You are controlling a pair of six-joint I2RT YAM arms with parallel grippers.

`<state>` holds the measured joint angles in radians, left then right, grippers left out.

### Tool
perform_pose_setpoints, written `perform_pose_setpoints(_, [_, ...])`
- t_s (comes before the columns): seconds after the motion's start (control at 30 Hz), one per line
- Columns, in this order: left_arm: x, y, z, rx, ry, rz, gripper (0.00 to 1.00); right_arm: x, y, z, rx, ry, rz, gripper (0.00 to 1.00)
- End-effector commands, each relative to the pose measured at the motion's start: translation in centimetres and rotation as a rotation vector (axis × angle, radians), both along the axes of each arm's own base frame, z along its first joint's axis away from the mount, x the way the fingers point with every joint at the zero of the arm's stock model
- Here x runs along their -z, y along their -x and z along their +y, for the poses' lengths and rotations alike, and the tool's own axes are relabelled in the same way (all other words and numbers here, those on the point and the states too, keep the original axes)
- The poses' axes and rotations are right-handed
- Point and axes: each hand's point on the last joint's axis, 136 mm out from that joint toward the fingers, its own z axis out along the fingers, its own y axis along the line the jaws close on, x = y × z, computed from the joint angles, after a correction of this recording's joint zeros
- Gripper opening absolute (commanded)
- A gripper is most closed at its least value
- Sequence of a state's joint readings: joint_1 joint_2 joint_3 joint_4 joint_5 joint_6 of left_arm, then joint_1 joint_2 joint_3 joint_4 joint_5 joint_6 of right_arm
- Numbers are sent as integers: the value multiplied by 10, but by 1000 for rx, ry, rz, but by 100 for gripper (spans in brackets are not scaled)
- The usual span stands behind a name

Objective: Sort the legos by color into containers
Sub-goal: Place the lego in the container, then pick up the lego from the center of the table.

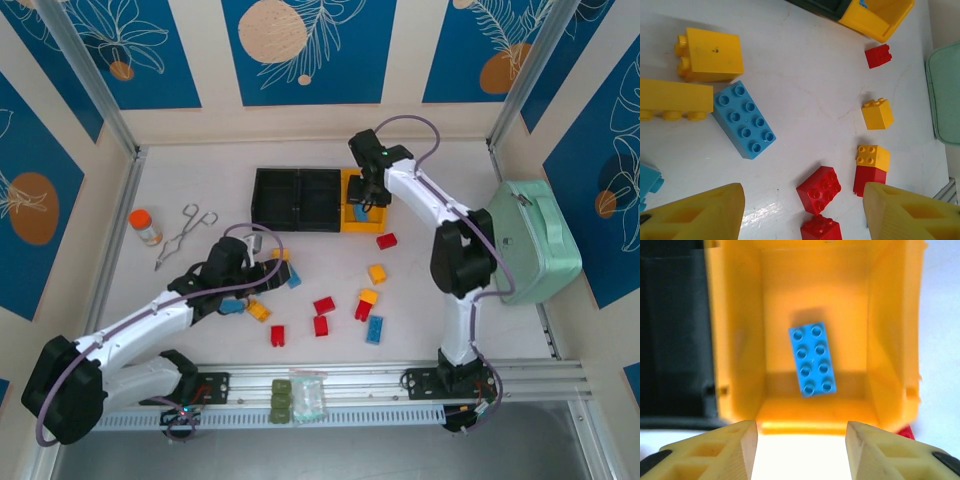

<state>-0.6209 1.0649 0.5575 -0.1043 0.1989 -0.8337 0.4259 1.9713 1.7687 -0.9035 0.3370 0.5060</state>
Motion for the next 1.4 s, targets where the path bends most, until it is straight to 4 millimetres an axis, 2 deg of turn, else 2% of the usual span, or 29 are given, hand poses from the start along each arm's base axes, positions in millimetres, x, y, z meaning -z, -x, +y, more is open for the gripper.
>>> perform_pose_setpoints(0.0, [5, 4, 4, -7, -30, 16, 64, -13, 19, 3, -8, -29, -28, 50])
perform_pose_setpoints(0.2, [5, 3, -3, 30, -49, 44, 64, -8, 61, -3, -37, -48, -7, 53])
perform_pose_setpoints(0.43, [-5, 0, -35, 168, 4, 61, 65, 9, 111, -23, -66, -33, 37, 63])
perform_pose_setpoints(0.63, [-7, 1, -67, 269, 16, 77, 65, 40, 143, -33, -77, -35, 100, 66])
perform_pose_setpoints(0.8, [-4, 6, -92, 344, 16, 92, 65, 69, 155, -33, -85, -19, 154, 66])
perform_pose_setpoints(1.03, [5, 12, -106, 373, 1, 106, 65, 98, 156, -29, -85, -2, 207, 65])
perform_pose_setpoints(1.23, [9, 12, -102, 366, -33, 103, 65, 114, 154, -27, -94, 25, 248, 54])
perform_pose_setpoints(1.37, [9, 9, -102, 361, -45, 94, 65, 113, 155, -29, -103, 56, 258, 36])
